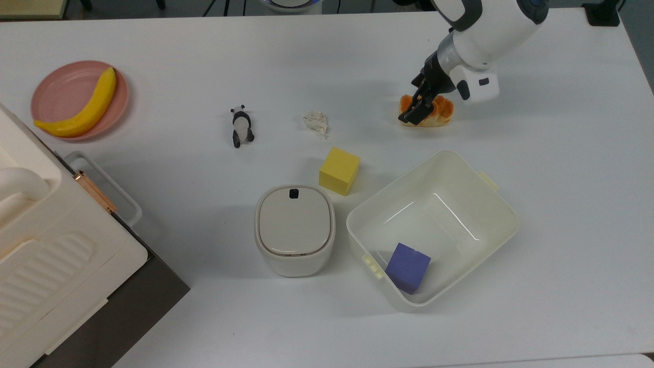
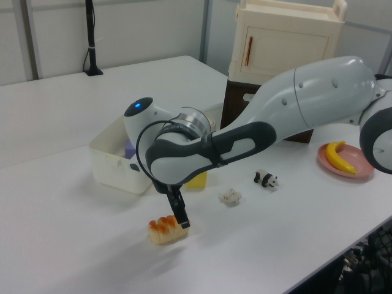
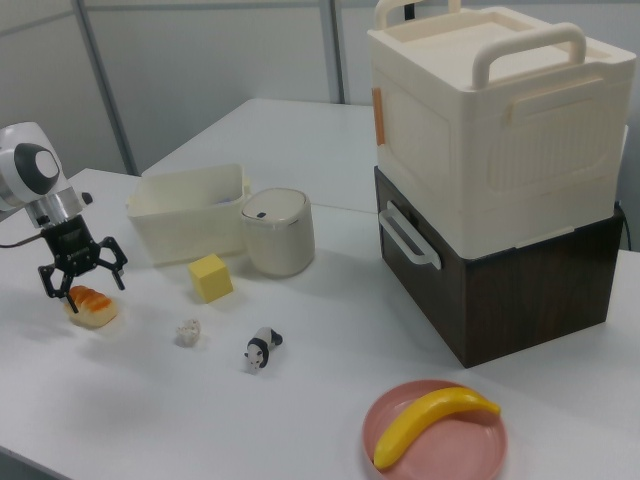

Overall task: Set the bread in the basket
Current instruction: 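Close the gripper on the orange bread roll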

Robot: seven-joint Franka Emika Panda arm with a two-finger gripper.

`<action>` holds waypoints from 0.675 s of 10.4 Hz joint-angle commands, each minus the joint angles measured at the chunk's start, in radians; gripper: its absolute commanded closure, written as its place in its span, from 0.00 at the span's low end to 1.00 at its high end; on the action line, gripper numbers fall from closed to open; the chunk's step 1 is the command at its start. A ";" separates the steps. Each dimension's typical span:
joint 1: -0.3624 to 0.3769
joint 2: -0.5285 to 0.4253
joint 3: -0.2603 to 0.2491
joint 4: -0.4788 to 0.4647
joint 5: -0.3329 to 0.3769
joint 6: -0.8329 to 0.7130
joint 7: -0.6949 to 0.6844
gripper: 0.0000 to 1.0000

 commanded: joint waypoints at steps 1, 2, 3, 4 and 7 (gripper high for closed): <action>0.002 0.023 -0.003 -0.005 -0.049 0.019 -0.041 0.00; 0.002 0.025 -0.003 -0.005 -0.063 0.019 -0.044 0.00; 0.002 0.025 -0.003 -0.006 -0.077 0.019 -0.064 0.11; 0.004 0.034 -0.003 -0.006 -0.079 0.019 -0.075 0.20; -0.002 0.037 0.005 0.001 -0.074 0.006 -0.074 0.67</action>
